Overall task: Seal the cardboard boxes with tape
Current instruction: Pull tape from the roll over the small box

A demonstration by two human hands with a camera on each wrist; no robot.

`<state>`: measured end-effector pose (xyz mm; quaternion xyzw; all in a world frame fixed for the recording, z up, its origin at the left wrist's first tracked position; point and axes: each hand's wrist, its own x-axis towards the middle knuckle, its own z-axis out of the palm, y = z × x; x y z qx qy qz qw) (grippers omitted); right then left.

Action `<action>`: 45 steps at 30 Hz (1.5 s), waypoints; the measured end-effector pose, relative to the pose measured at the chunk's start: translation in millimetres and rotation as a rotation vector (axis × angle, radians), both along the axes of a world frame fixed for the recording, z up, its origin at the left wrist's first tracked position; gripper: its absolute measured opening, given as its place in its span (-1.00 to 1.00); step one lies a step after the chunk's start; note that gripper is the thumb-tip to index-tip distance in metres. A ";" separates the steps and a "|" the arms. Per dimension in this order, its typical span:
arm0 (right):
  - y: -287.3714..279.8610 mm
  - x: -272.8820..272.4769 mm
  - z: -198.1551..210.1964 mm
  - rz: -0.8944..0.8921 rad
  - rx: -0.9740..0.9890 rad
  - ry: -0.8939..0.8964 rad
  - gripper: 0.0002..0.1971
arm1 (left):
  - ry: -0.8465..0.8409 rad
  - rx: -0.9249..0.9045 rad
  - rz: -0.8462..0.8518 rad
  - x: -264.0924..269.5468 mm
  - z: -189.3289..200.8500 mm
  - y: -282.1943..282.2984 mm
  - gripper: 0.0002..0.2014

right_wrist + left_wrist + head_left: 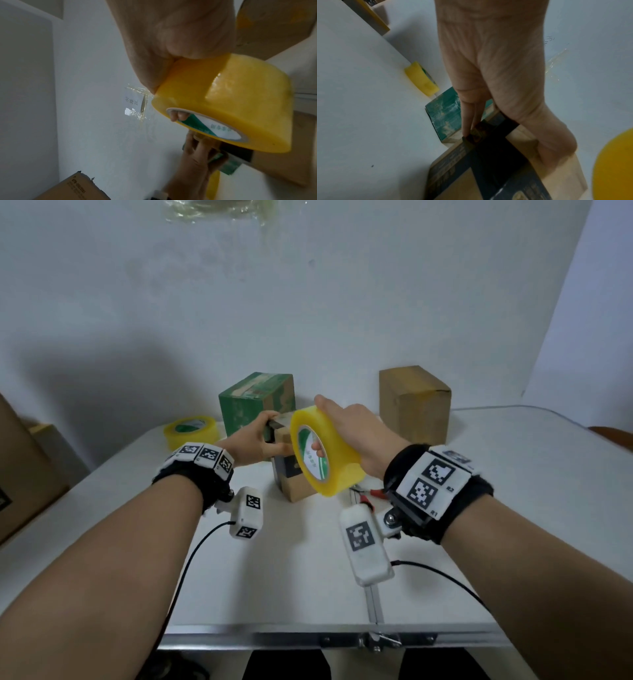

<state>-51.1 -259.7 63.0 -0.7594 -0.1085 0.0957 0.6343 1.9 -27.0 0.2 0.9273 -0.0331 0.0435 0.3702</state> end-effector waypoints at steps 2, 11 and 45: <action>1.6 -5.9 -12.5 -0.010 0.014 0.032 -0.52 | -0.002 -0.012 -0.003 -0.8 -0.1 -0.1 -0.19; 5.1 -17.4 -39.4 -0.083 -0.057 0.055 -0.49 | 0.032 -0.039 -0.001 -0.7 0.3 0.5 0.00; 5.4 -17.3 -67.6 -0.023 -0.282 0.113 -0.24 | -0.041 0.420 -0.162 -18.6 22.8 -12.1 -0.37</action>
